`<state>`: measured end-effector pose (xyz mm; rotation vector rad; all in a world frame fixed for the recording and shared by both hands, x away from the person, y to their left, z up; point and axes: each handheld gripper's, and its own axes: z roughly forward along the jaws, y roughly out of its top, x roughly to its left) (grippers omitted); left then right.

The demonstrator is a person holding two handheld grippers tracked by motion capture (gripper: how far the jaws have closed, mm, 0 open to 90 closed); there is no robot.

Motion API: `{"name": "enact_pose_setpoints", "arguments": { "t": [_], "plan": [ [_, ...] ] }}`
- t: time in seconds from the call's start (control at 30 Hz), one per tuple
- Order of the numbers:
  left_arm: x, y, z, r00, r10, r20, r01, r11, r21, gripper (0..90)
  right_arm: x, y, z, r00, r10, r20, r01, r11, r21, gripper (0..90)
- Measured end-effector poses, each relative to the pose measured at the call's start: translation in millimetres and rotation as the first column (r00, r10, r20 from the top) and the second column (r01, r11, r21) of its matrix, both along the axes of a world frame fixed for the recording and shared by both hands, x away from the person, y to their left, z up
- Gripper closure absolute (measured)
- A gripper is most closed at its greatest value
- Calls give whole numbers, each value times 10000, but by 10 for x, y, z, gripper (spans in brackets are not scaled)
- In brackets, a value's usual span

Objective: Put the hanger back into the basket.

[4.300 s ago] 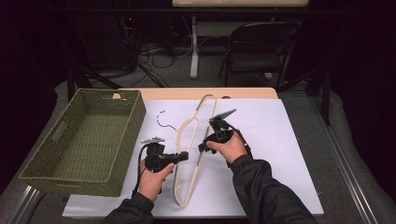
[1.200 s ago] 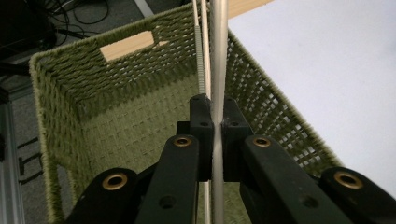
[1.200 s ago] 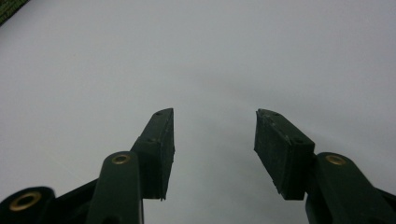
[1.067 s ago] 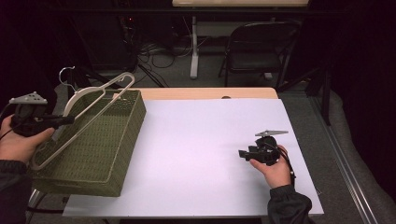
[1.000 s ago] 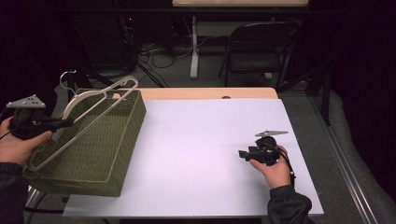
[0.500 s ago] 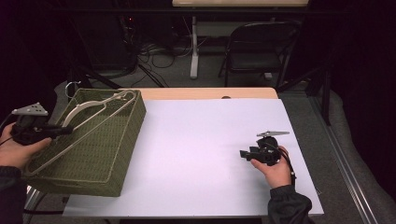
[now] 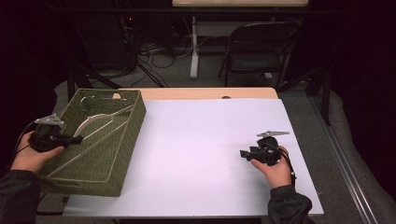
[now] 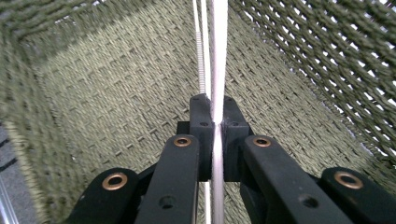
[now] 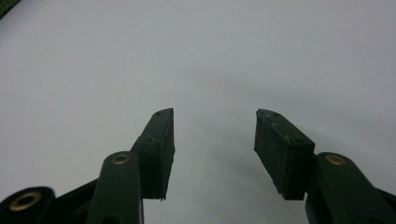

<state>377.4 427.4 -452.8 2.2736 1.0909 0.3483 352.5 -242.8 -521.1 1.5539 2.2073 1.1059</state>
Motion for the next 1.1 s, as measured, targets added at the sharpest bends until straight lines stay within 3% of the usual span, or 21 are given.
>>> {"name": "enact_pose_setpoints", "arguments": {
  "t": [0.17,0.33,0.53,1.0,1.07,1.1],
  "plan": [
    [10,-4,-69,10000,57,62,-57,10000,-59,868,-19,-9,12,9999,-15,110,14,10000,53,474],
    [23,16,-167,9997,149,-203,-150,9999,-47,867,-19,-18,10,9999,-30,114,28,9999,99,474],
    [25,-6,-274,9968,30,-796,17,9983,590,866,-16,-17,-3,10000,-31,-32,31,10000,24,473],
    [26,7,-264,9974,257,-667,-213,9976,658,851,-16,-15,-13,10000,-39,7,39,10000,64,473],
    [21,12,-253,9977,385,-566,-345,9969,702,833,-16,-17,-13,10000,-32,-2,32,10000,62,473],
    [17,19,-245,9978,477,-468,-445,9968,665,779,-15,-17,-14,10000,-28,-11,28,10000,51,473]
  ]
}}
